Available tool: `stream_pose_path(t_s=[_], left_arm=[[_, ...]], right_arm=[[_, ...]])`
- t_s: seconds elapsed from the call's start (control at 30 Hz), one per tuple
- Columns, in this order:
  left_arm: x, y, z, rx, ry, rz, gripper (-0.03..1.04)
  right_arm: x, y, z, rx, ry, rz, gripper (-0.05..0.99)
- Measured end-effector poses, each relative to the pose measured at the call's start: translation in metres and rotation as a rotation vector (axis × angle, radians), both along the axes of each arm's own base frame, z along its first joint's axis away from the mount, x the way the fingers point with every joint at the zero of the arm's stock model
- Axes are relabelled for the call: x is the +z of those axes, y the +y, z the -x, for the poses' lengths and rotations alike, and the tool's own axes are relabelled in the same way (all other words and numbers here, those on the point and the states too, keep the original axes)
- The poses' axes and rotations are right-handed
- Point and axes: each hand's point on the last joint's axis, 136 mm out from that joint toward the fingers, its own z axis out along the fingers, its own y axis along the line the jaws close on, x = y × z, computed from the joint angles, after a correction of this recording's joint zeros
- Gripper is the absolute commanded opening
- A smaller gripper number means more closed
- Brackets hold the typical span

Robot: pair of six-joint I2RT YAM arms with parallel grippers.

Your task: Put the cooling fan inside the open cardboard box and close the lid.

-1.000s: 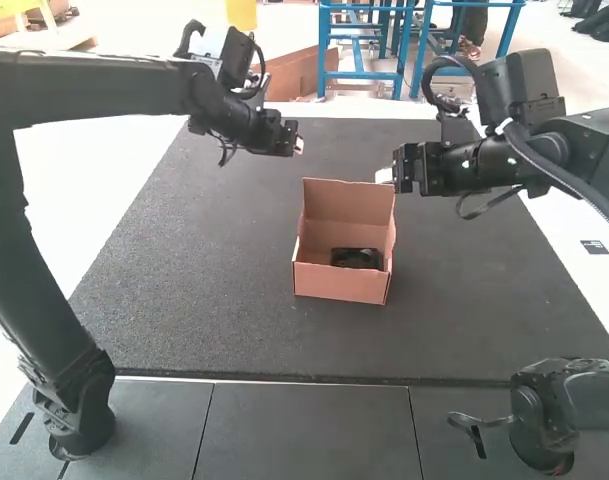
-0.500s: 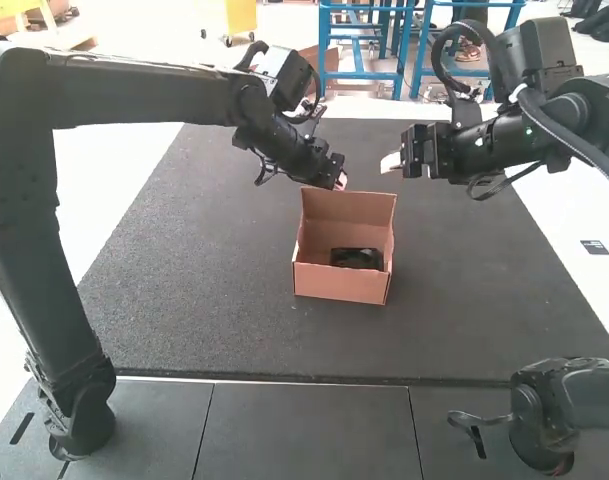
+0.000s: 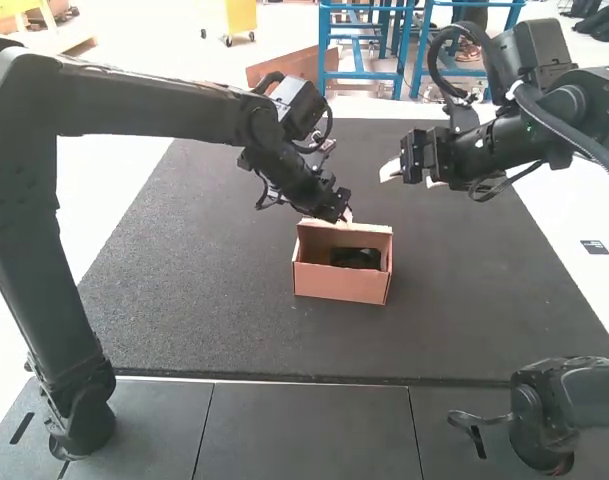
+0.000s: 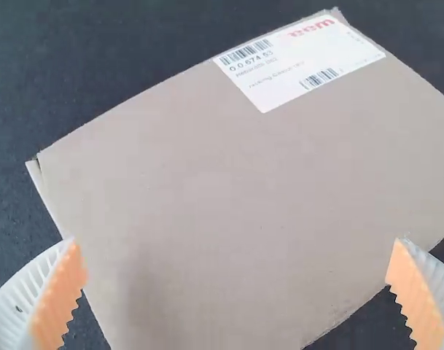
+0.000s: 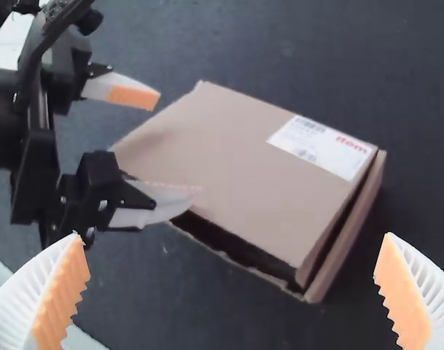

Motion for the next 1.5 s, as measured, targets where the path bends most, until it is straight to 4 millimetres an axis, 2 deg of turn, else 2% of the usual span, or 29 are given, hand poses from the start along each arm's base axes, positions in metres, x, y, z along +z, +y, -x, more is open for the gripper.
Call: stream_pose_path(t_s=[0.1,0.23,0.33,0.53,0.77,1.0,1.1,1.17,1.27,1.4,1.5], left_arm=[[-0.011,0.000,0.007,-0.011,0.019,-0.012,0.97],[-0.015,-0.009,0.014,-0.035,0.012,-0.001,0.97],[-0.022,-0.016,0.013,-0.046,0.008,0.002,0.97],[-0.049,-0.019,0.010,-0.046,0.045,-0.030,0.97],[-0.051,-0.020,0.009,-0.046,0.044,-0.029,0.97],[-0.051,-0.019,0.010,-0.049,0.050,-0.037,0.97],[-0.046,-0.019,0.011,-0.050,0.057,-0.042,0.97],[-0.037,-0.020,0.009,-0.050,0.046,-0.034,0.97],[-0.001,-0.028,-0.002,-0.051,-0.024,0.022,0.97],[0.082,-0.028,-0.023,-0.023,-0.180,0.151,0.97],[0.136,-0.005,-0.041,0.038,-0.290,0.225,0.97]], right_arm=[[-0.003,-0.002,0.003,0.000,0.019,0.009,0.90],[-0.009,-0.004,0.008,0.000,0.048,0.021,0.90],[-0.011,-0.005,0.011,0.000,0.061,0.027,0.90],[-0.012,-0.005,0.012,0.001,0.066,0.030,0.90],[-0.012,-0.006,0.012,0.000,0.070,0.031,0.90],[-0.003,-0.005,0.011,0.001,0.052,0.023,0.90],[-0.003,-0.005,0.010,0.000,0.050,0.023,0.90],[-0.001,-0.004,0.008,-0.001,0.037,0.018,0.90],[0.007,-0.002,0.000,-0.008,-0.004,0.004,0.90],[0.014,-0.003,-0.009,-0.039,-0.048,-0.001,0.90],[0.021,-0.006,-0.018,-0.070,-0.089,-0.006,0.90]])
